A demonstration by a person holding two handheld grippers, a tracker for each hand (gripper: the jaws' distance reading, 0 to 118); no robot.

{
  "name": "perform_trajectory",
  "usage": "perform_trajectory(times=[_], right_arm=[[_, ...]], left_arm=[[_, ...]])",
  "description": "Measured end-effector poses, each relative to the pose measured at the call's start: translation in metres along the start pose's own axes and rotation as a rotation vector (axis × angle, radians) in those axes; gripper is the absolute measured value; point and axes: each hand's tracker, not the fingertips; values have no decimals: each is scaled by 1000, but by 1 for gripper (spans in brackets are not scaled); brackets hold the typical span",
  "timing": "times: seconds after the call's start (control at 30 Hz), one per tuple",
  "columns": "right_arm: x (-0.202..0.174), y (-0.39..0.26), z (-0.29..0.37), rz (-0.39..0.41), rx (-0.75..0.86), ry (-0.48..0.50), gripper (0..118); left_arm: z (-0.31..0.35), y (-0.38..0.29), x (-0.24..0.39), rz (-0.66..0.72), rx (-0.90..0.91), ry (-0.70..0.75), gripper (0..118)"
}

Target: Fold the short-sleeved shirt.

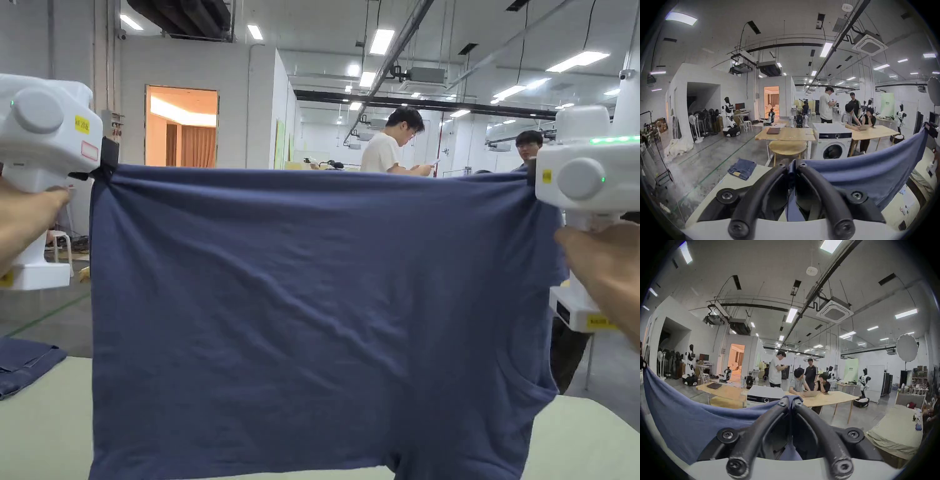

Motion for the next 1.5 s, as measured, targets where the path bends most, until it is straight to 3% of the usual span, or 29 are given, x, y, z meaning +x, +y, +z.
perform_trajectory(times=[0.2,0.47,0.67,1.17,1.5], right_arm=[[-6,-16,-6,46,12,-8,1],[3,-109,28,98,-129,13,1],[15,-174,91,103,-200,25,1],[41,-251,248,179,-313,75,1],[45,-356,336,148,-503,107,1]], left_arm=[[-29,-8,0,-28,-1,7,1],[-25,-112,7,-68,-126,-31,1],[15,-195,4,-54,-171,-62,1],[155,-310,-26,-9,-193,-120,1],[216,-444,-32,13,-344,-100,1]])
